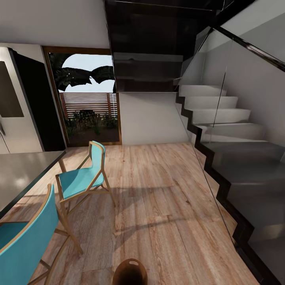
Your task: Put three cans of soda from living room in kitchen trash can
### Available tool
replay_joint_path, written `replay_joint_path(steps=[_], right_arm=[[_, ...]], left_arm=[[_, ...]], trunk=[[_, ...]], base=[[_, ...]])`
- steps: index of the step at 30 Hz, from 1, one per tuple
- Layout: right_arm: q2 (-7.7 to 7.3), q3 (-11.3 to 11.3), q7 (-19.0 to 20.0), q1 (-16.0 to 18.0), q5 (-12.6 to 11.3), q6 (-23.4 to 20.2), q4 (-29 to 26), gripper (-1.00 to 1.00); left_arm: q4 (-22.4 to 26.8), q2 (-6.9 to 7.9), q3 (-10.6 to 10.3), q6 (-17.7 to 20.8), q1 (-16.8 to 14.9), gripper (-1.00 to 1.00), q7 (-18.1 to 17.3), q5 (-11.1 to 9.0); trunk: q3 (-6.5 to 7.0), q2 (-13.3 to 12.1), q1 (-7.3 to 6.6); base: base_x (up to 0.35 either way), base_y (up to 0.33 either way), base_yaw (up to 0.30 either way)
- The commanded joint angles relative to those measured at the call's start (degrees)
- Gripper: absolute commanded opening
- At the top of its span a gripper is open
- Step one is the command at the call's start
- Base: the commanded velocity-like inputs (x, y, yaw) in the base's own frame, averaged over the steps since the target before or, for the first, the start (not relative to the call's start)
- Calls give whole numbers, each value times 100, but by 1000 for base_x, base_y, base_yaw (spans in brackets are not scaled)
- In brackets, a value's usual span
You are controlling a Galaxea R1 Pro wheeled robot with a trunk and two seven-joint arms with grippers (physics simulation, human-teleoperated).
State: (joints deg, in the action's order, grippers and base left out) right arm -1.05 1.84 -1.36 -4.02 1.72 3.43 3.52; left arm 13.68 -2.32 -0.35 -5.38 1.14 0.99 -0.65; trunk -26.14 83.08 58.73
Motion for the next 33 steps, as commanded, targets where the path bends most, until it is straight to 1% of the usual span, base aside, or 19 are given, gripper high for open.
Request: replay_joint_path(steps=[1, 33], right_arm=[[0, 0, 0, 0, 0, 0, 0, 100], [0, 0, 0, 0, 0, 0, 0, 100]], left_arm=[[0, 0, 0, 0, 0, 100, 0, 0], [0, 0, 0, 0, 0, 100, 0, 0]], trunk=[[0, 0, 0], [0, 0, 0]], base=[[0, 0, 0], [0, 0, 0]])
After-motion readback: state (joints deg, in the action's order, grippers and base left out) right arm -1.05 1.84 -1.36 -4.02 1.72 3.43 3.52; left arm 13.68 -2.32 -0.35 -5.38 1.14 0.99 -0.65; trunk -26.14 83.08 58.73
